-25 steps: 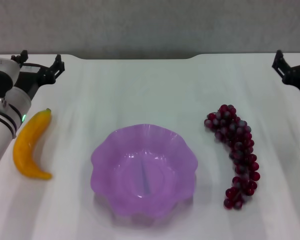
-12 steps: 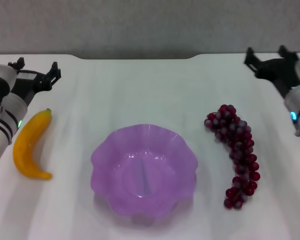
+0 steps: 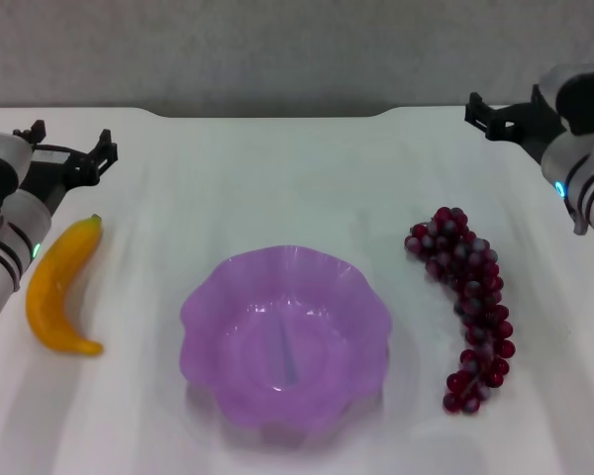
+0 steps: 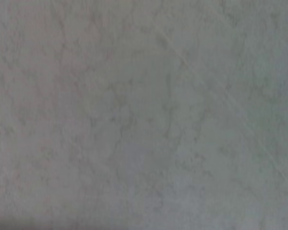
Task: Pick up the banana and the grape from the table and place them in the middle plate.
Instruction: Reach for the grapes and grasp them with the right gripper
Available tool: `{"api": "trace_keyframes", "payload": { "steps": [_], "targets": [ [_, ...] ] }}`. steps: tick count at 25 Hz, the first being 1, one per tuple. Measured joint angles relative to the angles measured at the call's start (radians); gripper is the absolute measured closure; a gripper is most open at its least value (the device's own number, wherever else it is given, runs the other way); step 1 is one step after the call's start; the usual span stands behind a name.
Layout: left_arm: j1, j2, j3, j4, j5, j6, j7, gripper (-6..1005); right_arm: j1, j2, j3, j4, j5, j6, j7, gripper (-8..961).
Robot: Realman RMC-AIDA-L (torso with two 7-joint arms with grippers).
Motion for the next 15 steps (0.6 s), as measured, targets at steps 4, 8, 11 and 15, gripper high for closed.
{"api": "trace_keyframes", "payload": {
  "steps": [4, 8, 11, 15],
  "targets": [
    [0.008, 0.0, 0.0, 0.0, 0.0, 0.0, 0.0, 102, -0.013, 0.0, 0.081, -0.093, 0.0, 0.145, -0.135, 65],
    [0.015, 0.001, -0.003, 0.0, 0.0, 0.0, 0.0, 102, -0.026, 0.001, 0.219, -0.17, 0.0, 0.334, -0.267, 65],
    [0.014, 0.001, -0.001, 0.0, 0.0, 0.0, 0.001, 102, -0.06, 0.003, 0.275, -0.214, -0.001, 0.391, -0.301, 65],
    [0.011, 0.001, 0.0, 0.0, -0.001, 0.0, 0.001, 102, -0.089, 0.003, 0.311, -0.224, -0.002, 0.42, -0.307, 65]
  ]
}}
